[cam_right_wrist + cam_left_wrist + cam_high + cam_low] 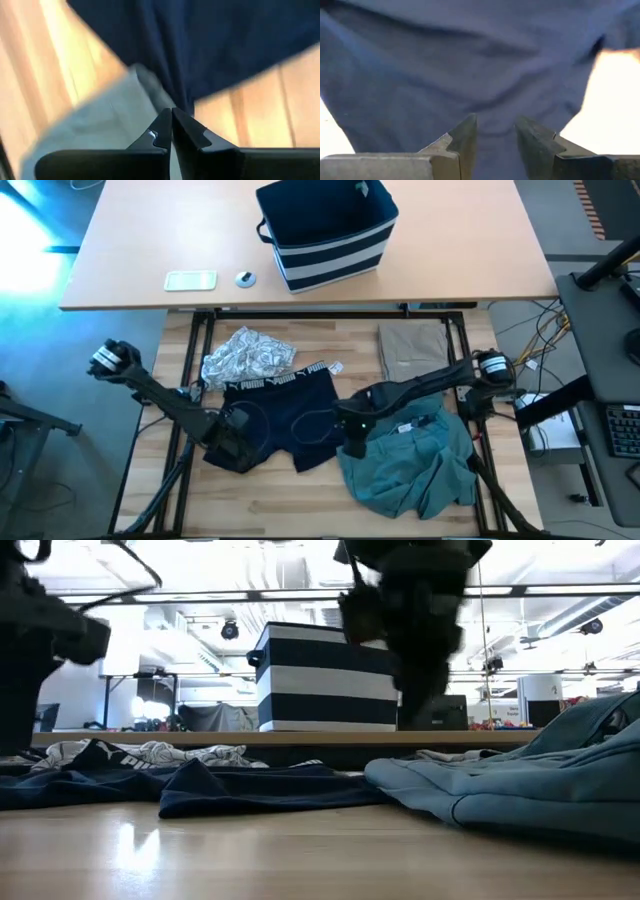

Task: Fold Laundry from Bin
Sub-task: Fold the blue boxer

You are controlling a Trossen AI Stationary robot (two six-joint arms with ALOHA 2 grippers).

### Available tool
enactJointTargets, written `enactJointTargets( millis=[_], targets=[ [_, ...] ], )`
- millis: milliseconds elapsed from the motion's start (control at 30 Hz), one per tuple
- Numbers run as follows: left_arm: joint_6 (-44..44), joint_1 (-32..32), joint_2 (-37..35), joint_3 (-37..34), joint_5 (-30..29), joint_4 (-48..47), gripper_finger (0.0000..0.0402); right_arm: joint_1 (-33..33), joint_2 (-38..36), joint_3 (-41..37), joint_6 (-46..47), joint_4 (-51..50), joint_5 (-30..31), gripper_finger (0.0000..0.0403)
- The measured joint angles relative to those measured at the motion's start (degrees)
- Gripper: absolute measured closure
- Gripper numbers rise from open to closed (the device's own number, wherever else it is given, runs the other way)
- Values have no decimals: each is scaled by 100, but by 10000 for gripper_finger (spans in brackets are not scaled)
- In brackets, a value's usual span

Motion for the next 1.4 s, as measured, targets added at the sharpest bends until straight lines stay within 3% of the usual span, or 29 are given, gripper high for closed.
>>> enactJointTargets(
  millis=[167,367,600,767,1167,1267,1400],
  targets=[
    [-200,118,-826,7,-730,41,285,-398,-156,9,601,708,581,393],
    [96,435,-1427,2,-1835,519,267,-1324,-137,9,819,878,600,354],
    [1225,522,-939,-44,-2423,2091,222,-2278,72,7,1183,1517,614,245],
    [1040,665,-484,-44,-2590,2348,199,-2621,535,7,1506,2327,593,208],
    [316,1472,-495,-39,-2423,2262,182,-2881,1354,71,1586,2891,-103,248],
    [316,1764,-455,-50,-2400,2260,182,-2881,1332,170,1418,2888,-100,284],
    [316,2215,-404,-59,-2383,2282,182,-2881,1096,294,1181,2903,-178,366]
  ],
)
